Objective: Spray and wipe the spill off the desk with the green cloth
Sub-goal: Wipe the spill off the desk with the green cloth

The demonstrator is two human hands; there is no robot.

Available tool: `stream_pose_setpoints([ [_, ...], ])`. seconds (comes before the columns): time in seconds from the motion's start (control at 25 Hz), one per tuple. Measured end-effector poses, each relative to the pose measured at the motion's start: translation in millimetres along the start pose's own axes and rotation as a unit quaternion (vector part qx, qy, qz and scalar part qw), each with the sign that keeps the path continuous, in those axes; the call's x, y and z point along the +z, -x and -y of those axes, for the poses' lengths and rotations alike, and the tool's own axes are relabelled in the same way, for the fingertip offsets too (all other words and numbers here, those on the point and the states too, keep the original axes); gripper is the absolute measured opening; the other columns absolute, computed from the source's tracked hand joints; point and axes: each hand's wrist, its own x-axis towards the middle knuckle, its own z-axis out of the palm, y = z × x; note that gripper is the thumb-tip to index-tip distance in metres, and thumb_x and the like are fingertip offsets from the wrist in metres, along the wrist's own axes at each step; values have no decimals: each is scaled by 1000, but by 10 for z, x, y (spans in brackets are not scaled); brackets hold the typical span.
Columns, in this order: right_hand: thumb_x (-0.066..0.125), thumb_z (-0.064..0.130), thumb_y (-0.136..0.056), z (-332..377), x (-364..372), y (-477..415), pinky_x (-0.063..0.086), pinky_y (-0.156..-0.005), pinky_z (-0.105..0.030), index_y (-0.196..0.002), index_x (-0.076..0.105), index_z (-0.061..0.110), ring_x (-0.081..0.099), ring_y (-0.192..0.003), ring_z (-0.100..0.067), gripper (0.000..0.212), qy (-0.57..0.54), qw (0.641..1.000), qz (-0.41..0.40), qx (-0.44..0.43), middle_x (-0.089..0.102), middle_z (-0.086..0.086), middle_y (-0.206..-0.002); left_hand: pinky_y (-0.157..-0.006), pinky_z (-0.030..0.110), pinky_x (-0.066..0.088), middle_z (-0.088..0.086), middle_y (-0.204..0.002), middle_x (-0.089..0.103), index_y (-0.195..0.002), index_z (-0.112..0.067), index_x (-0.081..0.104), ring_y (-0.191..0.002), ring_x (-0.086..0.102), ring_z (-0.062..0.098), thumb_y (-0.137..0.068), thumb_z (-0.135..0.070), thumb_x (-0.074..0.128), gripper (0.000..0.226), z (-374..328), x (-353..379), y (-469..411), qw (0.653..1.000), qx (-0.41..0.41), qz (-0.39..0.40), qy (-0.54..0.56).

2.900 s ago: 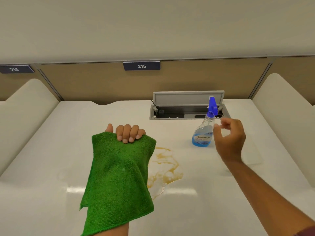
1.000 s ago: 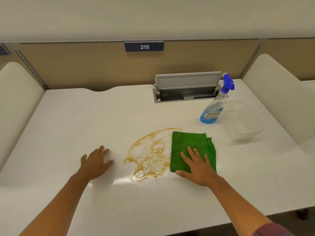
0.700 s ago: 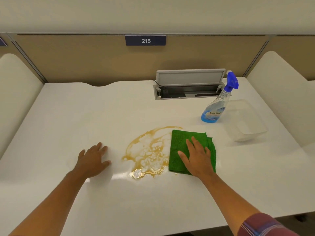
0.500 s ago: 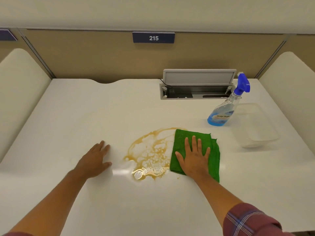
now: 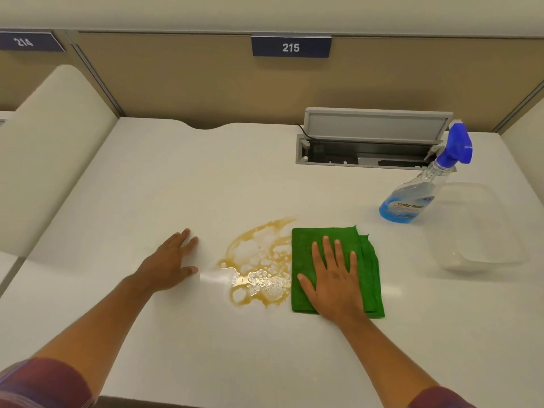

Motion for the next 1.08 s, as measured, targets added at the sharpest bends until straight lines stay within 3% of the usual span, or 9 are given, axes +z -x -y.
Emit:
stream_pose_setpoints([
  [0.12,21,75,-100,-233,-11,-62,10,-129,-64,-169,15,21,7,-164,-33,88,9,1000,-3,11,8,-8,-178,-125,48,29,-8,-174,-1,-164,-30,16,-161,2,18,-97,-48,64,85,21,26,-16,1000,1,-6,8],
  [0.28,13,76,-98,-483,-163,-968,12,-128,-68,-168,11,21,5,-164,-36,89,3,998,2,58,7,-9,-178,-127,46,23,-9,-173,-2,-164,-29,15,-161,0,18,-98,-42,64,84,5,85,-11,1000,-7,-5,21],
  [0.4,12,75,-99,-270,-173,-1356,9,-127,-70,-169,8,20,3,-163,-39,89,2,1000,7,24,6,-11,-178,-129,45,17,-10,-173,-3,-164,-30,15,-161,-1,17,-99,-39,65,83,20,89,-23,999,-7,-10,37],
  [0.72,18,73,-101,212,-34,-582,5,-129,-66,-169,9,23,2,-164,-34,85,6,997,12,-78,6,-8,-178,-129,49,17,-8,-174,-1,-164,-28,17,-161,-2,16,-98,-38,67,83,43,123,-29,998,4,-22,58],
  [0.88,20,75,-100,-104,7,-170,9,-130,-62,-169,11,26,6,-165,-30,85,10,1000,4,-24,7,-4,-179,-127,49,22,-6,-174,-3,-165,-27,15,-161,0,19,-98,-43,63,84,19,103,-15,999,4,-15,34],
  [1.08,14,76,-99,-45,-94,-705,8,-129,-65,-169,7,25,3,-164,-33,87,8,998,13,55,4,-7,-179,-125,49,26,1,-175,-2,-164,-24,18,-160,3,27,-98,-45,63,83,38,68,-12,998,5,-31,51],
])
